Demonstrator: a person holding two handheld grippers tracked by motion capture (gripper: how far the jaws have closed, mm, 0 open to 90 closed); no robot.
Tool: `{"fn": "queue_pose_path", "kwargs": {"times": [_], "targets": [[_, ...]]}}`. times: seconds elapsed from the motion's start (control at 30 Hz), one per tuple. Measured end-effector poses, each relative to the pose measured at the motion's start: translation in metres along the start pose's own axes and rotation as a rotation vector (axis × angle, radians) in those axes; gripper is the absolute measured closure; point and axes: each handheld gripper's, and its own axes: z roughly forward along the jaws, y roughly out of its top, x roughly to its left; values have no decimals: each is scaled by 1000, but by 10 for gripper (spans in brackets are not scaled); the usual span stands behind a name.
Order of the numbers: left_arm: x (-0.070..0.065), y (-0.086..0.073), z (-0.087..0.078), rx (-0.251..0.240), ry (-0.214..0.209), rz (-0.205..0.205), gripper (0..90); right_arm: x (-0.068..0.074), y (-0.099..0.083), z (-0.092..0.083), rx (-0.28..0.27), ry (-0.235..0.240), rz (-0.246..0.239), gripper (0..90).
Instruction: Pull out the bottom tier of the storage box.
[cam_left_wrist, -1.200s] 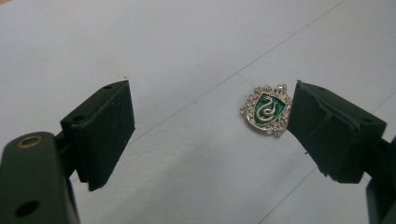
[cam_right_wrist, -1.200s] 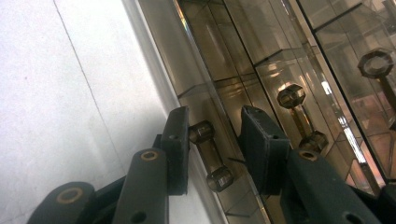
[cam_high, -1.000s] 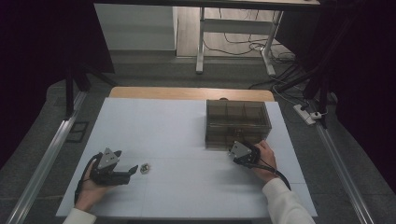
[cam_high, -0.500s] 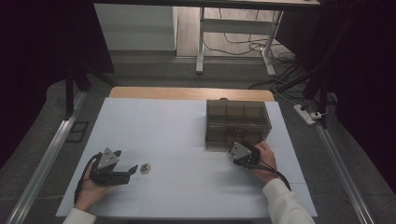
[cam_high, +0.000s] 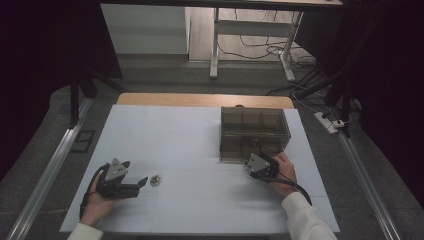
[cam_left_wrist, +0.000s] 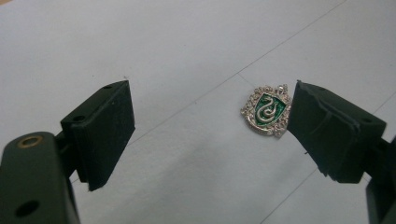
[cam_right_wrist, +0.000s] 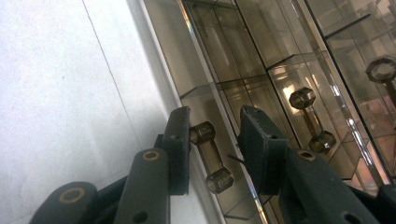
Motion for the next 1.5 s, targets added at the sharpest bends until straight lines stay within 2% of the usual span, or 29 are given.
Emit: {"fn": "queue_pose_path", "kwargs": {"times": [0.2,0.33,0.73,1.2,1.5], "targets": [[0,0,0,1,1,-1,143,2,0,-2,3,5,4,643],[0,0,0,4,1,1,143,2,0,-3,0,7,-10,643],[-1,1,2,5,1,6,143,4,-1,-6,-10,16,15,643],[-1,1,2,6,1,7,143,8,-1,-10,-9,21,-2,646],[-1,1,2,3,1,8,143,11,-2,-13,-13,24,8,646]]}}
